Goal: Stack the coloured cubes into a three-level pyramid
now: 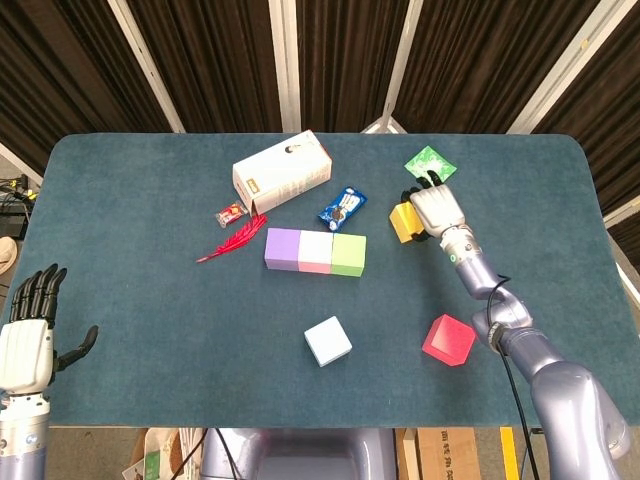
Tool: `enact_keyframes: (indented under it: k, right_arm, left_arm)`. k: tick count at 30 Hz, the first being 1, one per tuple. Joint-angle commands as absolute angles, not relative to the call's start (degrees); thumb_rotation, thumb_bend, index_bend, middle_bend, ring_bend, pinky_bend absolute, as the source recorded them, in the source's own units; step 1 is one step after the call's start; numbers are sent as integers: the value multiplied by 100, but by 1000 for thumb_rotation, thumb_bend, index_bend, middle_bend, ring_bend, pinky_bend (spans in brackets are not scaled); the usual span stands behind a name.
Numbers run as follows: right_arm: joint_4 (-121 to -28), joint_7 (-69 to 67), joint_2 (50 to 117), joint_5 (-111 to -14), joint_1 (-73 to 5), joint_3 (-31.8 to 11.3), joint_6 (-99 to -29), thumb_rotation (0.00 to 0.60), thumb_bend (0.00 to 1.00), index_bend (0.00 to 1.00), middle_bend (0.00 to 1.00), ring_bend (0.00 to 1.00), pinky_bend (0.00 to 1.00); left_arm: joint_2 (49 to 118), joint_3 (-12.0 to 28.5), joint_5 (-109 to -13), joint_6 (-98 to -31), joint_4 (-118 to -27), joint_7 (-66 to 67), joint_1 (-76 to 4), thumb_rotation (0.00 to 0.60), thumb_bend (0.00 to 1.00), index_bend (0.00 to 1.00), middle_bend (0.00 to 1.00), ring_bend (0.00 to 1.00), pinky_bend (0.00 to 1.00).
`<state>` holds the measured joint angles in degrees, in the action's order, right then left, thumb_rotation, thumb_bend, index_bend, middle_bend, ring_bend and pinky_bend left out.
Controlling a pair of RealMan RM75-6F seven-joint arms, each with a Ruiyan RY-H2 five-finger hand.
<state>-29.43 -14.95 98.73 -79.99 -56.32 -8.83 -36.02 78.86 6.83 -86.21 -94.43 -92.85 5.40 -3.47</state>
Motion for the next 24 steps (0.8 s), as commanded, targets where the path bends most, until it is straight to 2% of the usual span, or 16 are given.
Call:
enact_keyframes:
  k: [1,7,15,24]
  right_arm:
    - [-2970,-1466,9864,-7977,-5628,-900,-3621,600,237,445,381,152,0]
    - [-3193,-1430,9717,-7899,-5597,-976,-3699,600,247,446,389,154,0]
    - [-3834,-1023,9196,-7624,-5538,-1174,-3711,600,250,445,394,157,0]
    - [-5675,172,7928,-6597,-5154,-1384,-3449,600,270,463,420,170,0]
  left_arm:
    - [7882,684,-8613,-9436,-9294,537,-346,600,347,29,32,0,0]
    - [7877,717,-8621,-9501,-9288,558,-332,600,348,29,32,0,0]
    - [7967,746,-8738,-9681,-9120,758,-317,600,348,31,31,0,0]
    - [8048,812,-8886,-9928,-8907,1028,-302,600,348,31,31,0,0]
